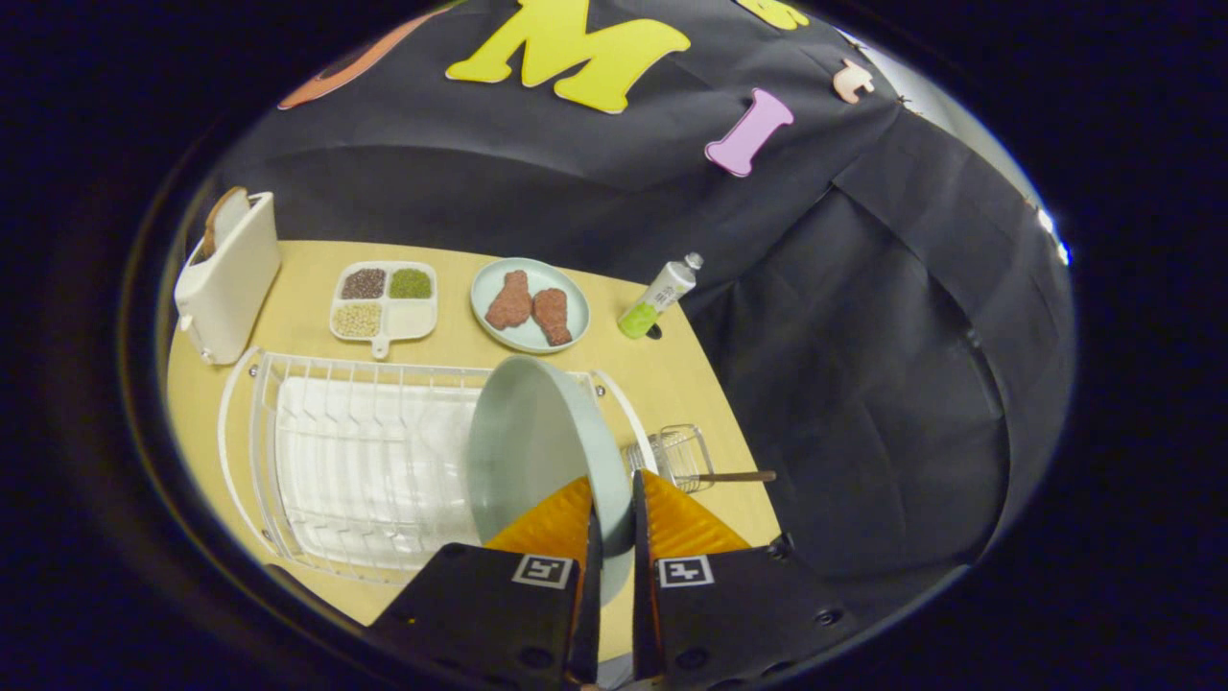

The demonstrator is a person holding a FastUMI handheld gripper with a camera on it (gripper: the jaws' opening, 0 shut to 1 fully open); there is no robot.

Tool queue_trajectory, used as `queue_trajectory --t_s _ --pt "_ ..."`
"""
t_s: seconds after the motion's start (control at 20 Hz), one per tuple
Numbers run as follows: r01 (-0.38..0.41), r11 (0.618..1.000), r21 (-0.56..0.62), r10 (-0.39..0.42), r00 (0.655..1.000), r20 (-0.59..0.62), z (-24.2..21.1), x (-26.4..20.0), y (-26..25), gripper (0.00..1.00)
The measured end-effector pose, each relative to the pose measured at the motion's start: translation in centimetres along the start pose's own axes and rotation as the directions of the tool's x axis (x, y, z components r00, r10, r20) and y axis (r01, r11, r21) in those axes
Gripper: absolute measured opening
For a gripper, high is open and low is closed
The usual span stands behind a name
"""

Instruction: Take the plate from the dish rack, then take the spoon from the basket and place it into the plate.

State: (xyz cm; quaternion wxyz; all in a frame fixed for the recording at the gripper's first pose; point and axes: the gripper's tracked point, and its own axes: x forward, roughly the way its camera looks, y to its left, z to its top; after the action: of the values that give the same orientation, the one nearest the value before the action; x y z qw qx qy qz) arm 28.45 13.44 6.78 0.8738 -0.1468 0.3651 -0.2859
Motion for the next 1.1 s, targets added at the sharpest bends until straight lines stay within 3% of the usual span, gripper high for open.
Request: queue_trajectory --t_s 0.15,0.35,0.6,0.85,1.1 --pt "-0.037 0.999 -0.007 0.037 0.998 0.050 -0.2 -1.7 -0.3 0.19" --pt "-0.230 0.973 0.027 0.228 0.972 0.056 -3.1 -2.9 0.0 0.19" --pt "-0.439 0.895 0.077 0.434 0.898 0.072 -8.2 -2.9 -0.8 0.19" --pt "-0.659 0.740 0.136 0.652 0.752 0.097 -14.2 -3.4 -1.8 0.19" --pt "-0.686 0.715 0.135 0.681 0.727 0.084 -19.8 0.6 -2.4 0.19"
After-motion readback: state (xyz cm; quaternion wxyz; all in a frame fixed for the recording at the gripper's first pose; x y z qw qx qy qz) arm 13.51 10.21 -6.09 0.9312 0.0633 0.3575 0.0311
